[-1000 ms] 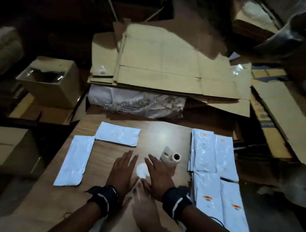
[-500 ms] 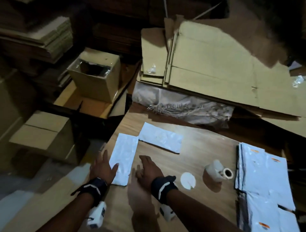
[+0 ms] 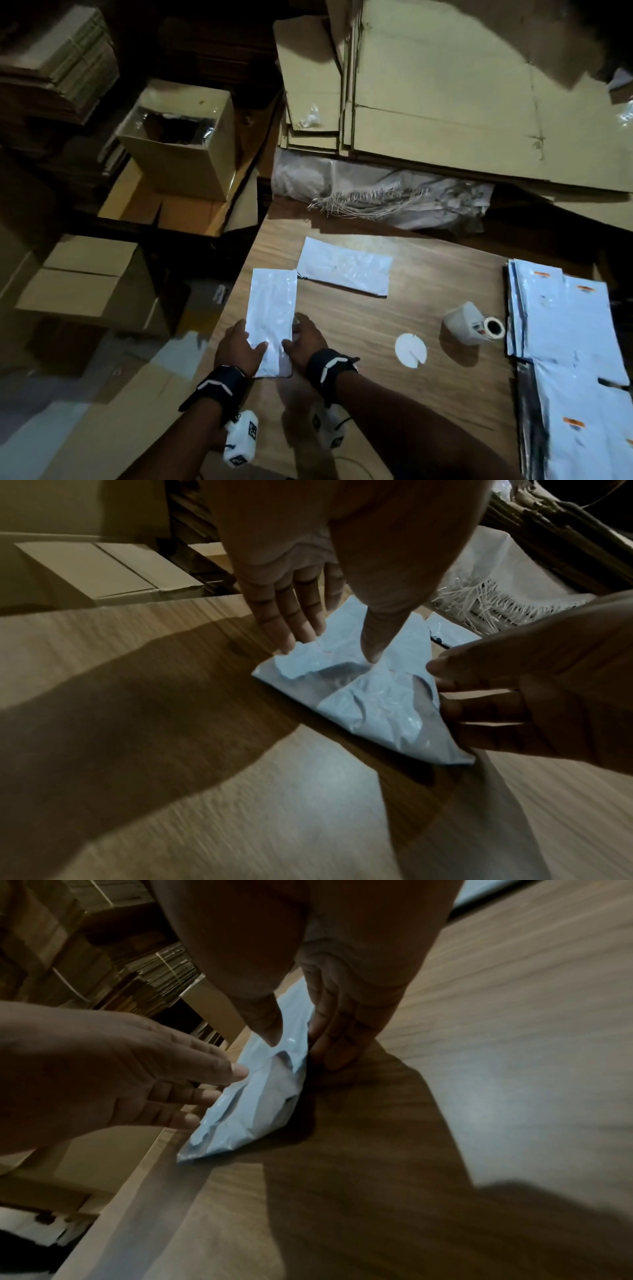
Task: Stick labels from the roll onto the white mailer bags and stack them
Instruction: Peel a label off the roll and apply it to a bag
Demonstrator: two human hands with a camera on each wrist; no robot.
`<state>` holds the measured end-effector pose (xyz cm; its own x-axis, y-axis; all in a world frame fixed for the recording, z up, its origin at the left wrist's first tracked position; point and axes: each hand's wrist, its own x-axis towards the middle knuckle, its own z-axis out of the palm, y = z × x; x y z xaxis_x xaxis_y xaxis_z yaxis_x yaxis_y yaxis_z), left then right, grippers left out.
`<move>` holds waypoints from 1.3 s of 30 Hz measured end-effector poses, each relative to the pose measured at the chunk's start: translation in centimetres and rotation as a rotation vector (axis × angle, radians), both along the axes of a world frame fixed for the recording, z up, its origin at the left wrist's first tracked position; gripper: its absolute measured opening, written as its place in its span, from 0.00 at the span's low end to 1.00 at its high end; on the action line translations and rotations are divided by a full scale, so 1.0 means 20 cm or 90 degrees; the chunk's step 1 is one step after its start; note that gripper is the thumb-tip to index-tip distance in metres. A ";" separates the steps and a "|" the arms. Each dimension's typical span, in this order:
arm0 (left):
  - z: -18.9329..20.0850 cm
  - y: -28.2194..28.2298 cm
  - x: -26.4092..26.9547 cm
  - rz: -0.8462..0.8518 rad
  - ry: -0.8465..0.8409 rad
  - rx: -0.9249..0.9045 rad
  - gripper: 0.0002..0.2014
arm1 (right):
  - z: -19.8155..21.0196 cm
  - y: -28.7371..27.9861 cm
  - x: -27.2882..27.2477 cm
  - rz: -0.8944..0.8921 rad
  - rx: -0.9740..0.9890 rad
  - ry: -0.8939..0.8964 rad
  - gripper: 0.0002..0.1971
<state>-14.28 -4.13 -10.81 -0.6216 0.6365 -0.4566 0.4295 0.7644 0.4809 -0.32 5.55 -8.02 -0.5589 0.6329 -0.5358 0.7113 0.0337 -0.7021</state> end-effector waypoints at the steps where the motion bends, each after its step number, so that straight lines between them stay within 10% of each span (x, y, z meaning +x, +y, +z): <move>1: 0.00 0.00 0.00 0.000 -0.006 -0.001 0.35 | 0.00 0.00 0.00 -0.008 -0.006 -0.012 0.26; 7: -0.03 -0.01 0.03 0.145 -0.116 0.041 0.40 | -0.04 -0.02 0.01 -0.043 -0.028 -0.061 0.20; 11: -0.04 0.01 0.05 0.229 -0.241 0.080 0.26 | -0.04 -0.03 0.05 -0.051 -0.036 -0.049 0.13; 27: 0.06 0.08 0.57 -0.048 -0.288 0.118 0.03 | -0.05 -0.06 0.81 -0.260 -0.022 0.050 0.10; 39: 0.07 0.19 1.12 -0.166 -0.268 0.046 0.19 | 0.00 -0.15 1.44 -0.415 -0.027 -0.009 0.02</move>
<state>8.05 -0.39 -9.42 -0.2087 0.7859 -0.5821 0.3594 0.6152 0.7017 28.43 2.60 -8.00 -0.0602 0.8177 -0.5725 0.5852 -0.4358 -0.6839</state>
